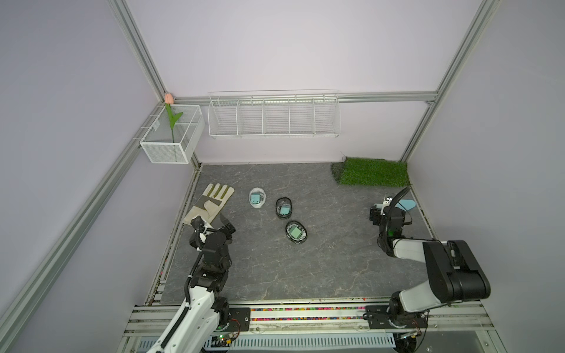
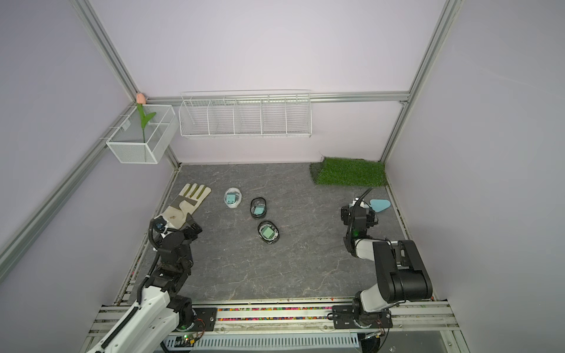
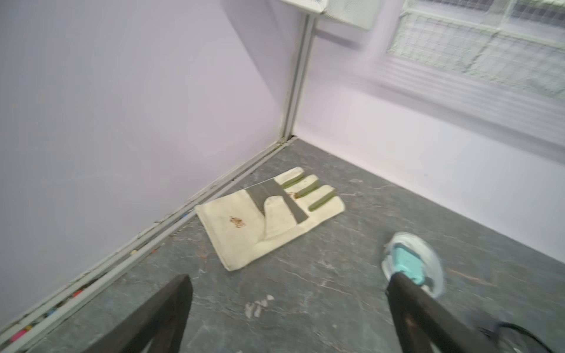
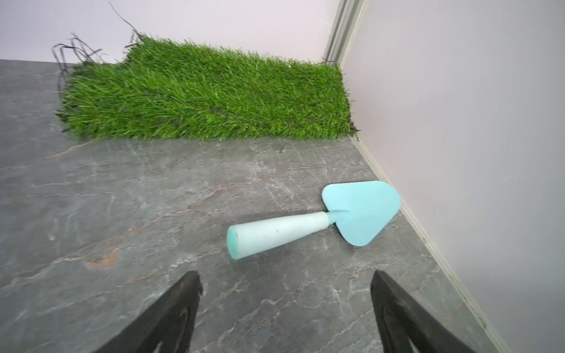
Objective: Pack away charging kits
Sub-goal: Reset both arms
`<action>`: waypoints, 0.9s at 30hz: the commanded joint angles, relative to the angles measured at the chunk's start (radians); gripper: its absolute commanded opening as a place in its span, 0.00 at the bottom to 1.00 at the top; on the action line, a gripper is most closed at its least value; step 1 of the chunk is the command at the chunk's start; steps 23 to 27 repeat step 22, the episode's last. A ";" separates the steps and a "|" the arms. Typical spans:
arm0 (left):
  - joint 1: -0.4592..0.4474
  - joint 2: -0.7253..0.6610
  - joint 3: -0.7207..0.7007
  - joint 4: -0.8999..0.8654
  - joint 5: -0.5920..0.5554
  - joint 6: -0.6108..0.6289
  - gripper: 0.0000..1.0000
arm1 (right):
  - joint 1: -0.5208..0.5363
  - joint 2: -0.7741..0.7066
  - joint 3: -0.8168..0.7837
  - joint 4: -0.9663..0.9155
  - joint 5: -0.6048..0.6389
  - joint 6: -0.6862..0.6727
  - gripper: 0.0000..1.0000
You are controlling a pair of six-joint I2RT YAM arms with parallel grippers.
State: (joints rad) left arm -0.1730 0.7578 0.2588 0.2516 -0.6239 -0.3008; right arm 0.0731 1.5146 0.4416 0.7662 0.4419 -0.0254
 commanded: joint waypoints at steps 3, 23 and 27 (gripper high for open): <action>0.189 0.438 0.189 0.026 0.265 0.082 0.99 | -0.023 0.044 -0.130 0.281 -0.203 -0.023 0.92; 0.175 0.782 0.103 0.695 0.438 0.235 1.00 | -0.042 0.028 -0.078 0.166 -0.217 0.005 0.89; 0.175 0.782 0.103 0.695 0.438 0.235 1.00 | -0.042 0.028 -0.078 0.166 -0.217 0.005 0.89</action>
